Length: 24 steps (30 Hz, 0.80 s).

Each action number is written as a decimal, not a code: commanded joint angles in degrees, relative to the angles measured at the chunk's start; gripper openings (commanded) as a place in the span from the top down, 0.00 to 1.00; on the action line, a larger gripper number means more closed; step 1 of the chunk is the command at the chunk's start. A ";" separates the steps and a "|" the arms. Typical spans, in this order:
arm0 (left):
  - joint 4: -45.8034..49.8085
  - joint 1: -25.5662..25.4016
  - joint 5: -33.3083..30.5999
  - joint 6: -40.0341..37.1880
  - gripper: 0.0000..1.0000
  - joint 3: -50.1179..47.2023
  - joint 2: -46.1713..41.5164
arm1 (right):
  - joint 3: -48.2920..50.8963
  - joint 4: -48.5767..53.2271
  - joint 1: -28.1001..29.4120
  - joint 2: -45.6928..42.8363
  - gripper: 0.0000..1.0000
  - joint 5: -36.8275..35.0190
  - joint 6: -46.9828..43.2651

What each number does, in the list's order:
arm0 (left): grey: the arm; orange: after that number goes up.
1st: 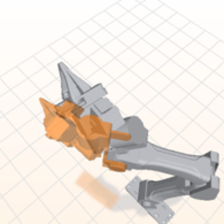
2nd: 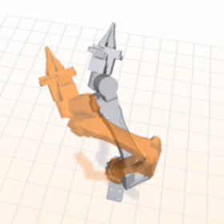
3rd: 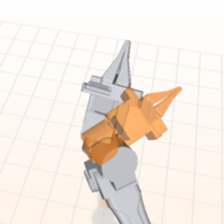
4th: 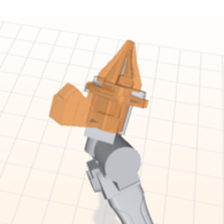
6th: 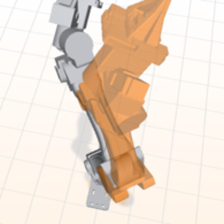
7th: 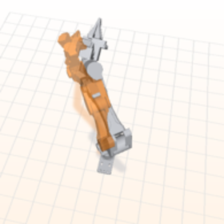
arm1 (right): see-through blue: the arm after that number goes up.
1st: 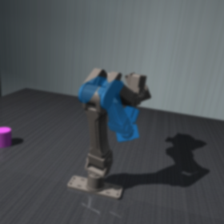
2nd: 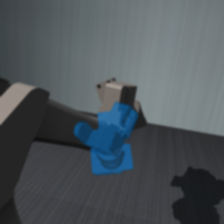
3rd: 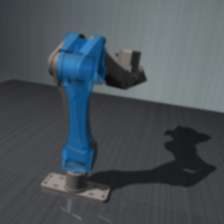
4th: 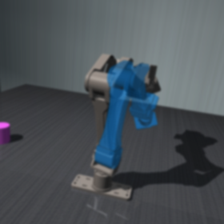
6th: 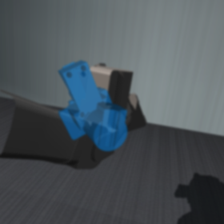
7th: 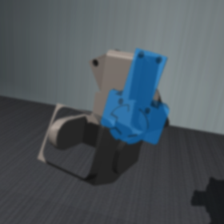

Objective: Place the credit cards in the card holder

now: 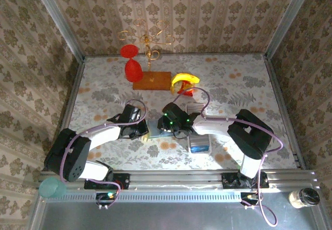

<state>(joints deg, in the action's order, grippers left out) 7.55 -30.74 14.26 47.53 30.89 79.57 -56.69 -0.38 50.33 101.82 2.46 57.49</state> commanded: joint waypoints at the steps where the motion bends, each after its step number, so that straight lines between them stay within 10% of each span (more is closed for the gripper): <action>1: 0.36 -1.29 1.38 -0.14 0.94 -0.92 2.69 | -1.50 7.71 0.35 1.20 0.67 -2.08 -2.63; 24: 0.40 -1.86 1.65 -0.37 0.98 -0.57 2.61 | -5.97 12.98 0.26 2.51 0.61 -1.14 -7.40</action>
<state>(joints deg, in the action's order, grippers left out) 7.18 -31.05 14.28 47.53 30.89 79.70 -61.14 10.72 50.33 103.48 1.78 51.09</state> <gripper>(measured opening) 0.050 0.393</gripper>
